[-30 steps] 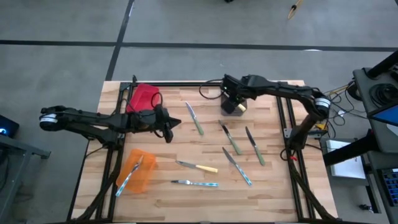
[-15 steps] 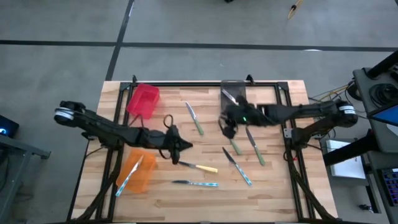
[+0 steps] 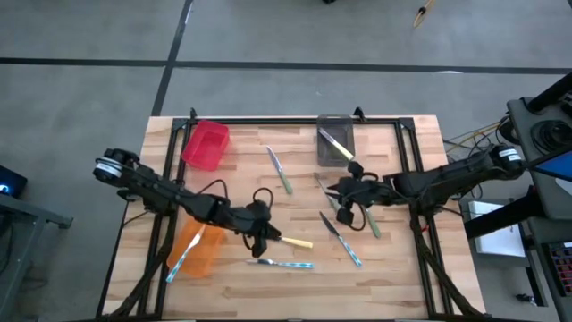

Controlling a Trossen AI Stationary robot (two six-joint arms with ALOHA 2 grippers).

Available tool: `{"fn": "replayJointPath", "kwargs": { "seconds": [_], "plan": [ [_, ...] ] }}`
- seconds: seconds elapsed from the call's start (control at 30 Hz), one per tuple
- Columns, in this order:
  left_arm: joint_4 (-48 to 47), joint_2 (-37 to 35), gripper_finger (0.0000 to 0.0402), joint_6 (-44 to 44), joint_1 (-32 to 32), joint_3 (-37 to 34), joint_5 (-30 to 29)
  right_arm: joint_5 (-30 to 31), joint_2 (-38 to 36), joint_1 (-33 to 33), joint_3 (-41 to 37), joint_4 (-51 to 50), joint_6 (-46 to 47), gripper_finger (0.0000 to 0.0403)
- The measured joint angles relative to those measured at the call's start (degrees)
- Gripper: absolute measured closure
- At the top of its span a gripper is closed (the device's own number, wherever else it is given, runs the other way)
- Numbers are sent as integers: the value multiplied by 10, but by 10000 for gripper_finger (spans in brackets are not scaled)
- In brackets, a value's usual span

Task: Sort silverware by color (type)
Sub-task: Put the left green knife into the red bin

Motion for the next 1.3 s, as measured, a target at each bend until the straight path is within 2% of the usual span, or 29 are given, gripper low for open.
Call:
{"fn": "replayJointPath", "kwargs": {
  "seconds": [0.27,0.5,0.7,1.03,1.3],
  "plan": [
    [-57,17,402,-24,-21,26,0,0,-8,29,-14,60,-25,335],
    [-58,48,402,-30,-35,44,0,-5,-7,51,-15,128,-83,335],
    [-60,84,402,-33,-45,73,0,-5,-1,52,-15,159,-83,335],
    [-71,108,402,-41,-59,101,-1,-1,48,47,-15,242,-83,335],
    [-74,111,402,-68,-62,100,-5,0,100,20,13,244,-52,335]
  ]
}}
